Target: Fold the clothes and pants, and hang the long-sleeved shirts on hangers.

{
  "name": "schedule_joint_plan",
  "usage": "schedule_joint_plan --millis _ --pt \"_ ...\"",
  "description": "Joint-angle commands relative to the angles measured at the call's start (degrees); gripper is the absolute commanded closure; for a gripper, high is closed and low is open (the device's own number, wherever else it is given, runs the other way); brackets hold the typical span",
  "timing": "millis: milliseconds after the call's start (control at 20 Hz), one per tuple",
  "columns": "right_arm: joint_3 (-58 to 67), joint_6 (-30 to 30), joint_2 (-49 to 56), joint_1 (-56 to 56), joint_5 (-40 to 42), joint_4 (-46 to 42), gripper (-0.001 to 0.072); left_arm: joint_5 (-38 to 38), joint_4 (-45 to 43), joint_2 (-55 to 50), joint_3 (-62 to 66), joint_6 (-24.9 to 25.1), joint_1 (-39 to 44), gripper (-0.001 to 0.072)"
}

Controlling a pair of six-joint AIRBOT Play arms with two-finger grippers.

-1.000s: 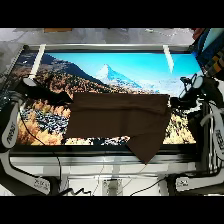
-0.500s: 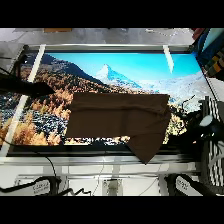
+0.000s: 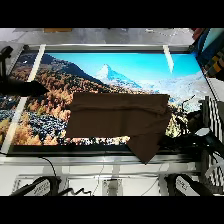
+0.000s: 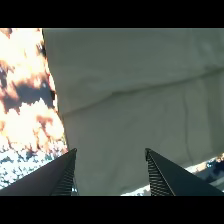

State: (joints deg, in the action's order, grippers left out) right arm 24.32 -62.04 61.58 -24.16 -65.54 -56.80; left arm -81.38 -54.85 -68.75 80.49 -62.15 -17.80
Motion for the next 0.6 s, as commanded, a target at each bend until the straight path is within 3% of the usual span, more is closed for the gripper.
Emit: schedule_joint_plan --millis 0,150,300,350,400,550 --pt "-0.3 0.2 0.8 0.0 2.2 1.7 0.0466 1.7 -0.1 0.3 -6.9 0.0 -0.8 0.0247" --pt "-0.3 0.2 1.1 0.0 1.9 1.6 0.0523 3.2 -2.5 -0.3 -14.9 0.0 -2.0 0.0247" --pt "-0.3 1.8 1.1 0.0 -0.2 1.4 0.0501 4.7 -5.7 -1.1 -22.1 0.1 -4.2 0.0247" --pt "-0.3 2.5 1.1 0.0 -0.2 1.4 0.0535 4.9 -7.1 -1.2 -24.2 0.1 -4.9 0.0247" --pt "-0.3 3.5 1.1 0.0 -0.2 1.5 0.0665 5.2 -8.7 -1.4 -26.1 0.1 -5.4 0.0247" --pt "-0.3 6.3 1.0 0.0 0.0 1.6 0.0698 7.2 -9.2 -2.7 -30.6 0.2 -5.5 0.0246"
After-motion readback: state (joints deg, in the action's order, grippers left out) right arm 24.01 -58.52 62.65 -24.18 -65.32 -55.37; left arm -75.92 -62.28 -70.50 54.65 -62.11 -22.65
